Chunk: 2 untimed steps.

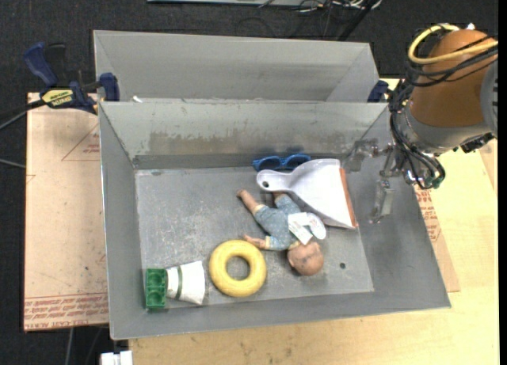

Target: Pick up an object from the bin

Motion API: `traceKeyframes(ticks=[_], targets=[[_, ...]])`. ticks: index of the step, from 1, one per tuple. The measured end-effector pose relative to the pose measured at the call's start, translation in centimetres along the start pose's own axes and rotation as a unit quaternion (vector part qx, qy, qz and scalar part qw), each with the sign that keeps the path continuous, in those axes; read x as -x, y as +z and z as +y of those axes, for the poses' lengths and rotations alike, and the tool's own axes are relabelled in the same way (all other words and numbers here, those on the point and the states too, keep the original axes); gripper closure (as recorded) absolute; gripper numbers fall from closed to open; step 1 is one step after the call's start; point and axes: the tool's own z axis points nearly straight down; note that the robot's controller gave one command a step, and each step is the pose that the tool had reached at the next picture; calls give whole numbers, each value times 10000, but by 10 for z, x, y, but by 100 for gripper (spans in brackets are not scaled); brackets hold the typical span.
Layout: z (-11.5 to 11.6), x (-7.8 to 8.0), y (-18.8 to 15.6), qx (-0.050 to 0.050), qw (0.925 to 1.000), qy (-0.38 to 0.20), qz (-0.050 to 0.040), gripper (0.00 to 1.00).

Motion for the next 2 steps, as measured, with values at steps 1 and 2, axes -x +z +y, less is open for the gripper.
traceKeyframes(ticks=[1, 2], targets=[[1, 2, -5, -6, 10000, -14, -38, 0], [43, 9, 60, 0, 9997, 220, -47, 0]])
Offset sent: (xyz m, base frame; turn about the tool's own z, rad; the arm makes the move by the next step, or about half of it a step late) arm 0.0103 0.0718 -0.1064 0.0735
